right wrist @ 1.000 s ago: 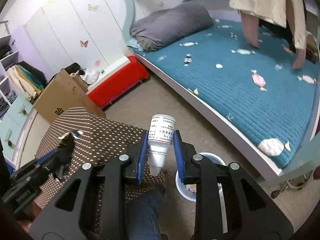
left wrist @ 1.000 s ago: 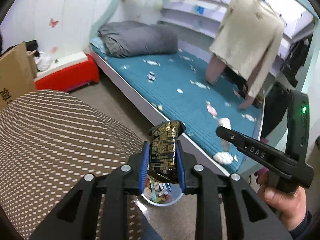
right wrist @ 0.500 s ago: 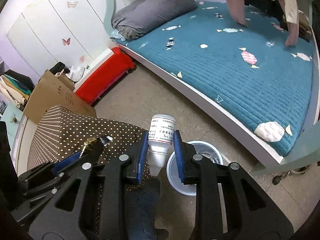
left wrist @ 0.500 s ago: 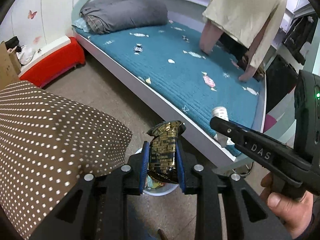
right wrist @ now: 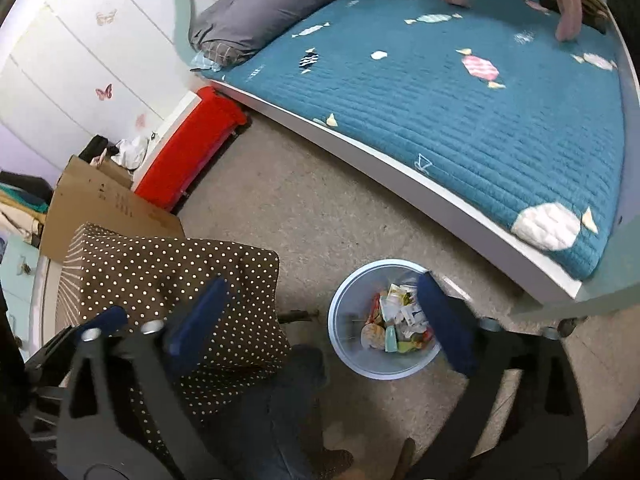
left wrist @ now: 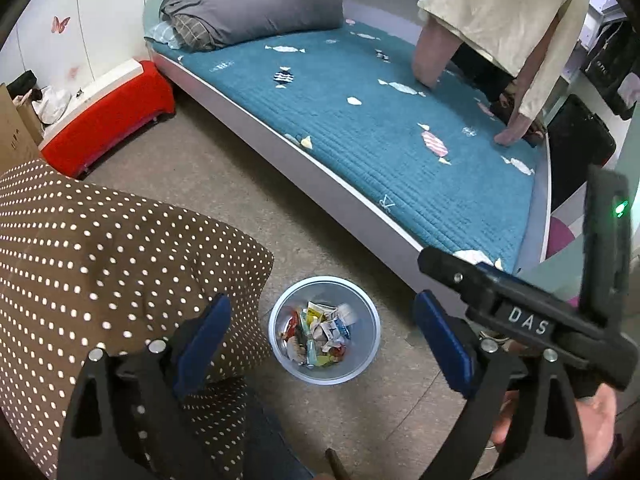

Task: Collect trash

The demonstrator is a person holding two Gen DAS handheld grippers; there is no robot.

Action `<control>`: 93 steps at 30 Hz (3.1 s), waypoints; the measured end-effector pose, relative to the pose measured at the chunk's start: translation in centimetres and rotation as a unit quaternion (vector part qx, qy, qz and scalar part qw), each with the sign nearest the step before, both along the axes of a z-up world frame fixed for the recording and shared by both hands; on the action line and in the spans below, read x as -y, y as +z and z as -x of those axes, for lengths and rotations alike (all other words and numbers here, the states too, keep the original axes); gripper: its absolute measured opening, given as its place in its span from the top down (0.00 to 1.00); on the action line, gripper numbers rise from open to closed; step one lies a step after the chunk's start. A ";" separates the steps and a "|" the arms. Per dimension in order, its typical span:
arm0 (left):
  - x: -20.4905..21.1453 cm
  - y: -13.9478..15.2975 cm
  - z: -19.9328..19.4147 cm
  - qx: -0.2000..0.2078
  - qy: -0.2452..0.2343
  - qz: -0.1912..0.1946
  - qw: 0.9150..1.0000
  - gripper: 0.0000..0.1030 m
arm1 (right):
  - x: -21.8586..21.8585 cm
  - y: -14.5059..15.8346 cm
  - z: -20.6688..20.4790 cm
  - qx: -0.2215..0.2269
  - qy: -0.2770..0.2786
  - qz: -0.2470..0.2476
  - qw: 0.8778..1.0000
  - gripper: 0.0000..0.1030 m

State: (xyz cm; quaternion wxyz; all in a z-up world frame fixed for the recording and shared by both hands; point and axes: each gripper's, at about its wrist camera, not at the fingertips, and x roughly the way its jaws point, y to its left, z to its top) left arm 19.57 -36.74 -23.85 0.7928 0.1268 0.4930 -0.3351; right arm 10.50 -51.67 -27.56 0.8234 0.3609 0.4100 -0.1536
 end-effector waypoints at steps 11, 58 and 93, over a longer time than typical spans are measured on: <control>-3.3 4.9 2.2 0.050 0.009 0.036 0.998 0.11 | -1.2 3.9 2.5 0.020 -0.025 0.016 0.999 0.06; -32.1 28.7 14.3 0.341 0.289 0.120 0.886 0.05 | -28.1 32.5 7.0 0.238 0.130 0.304 0.913 0.06; -32.9 29.5 14.5 0.355 0.305 0.123 0.875 0.05 | -30.2 33.3 6.3 0.251 0.146 0.304 0.907 0.06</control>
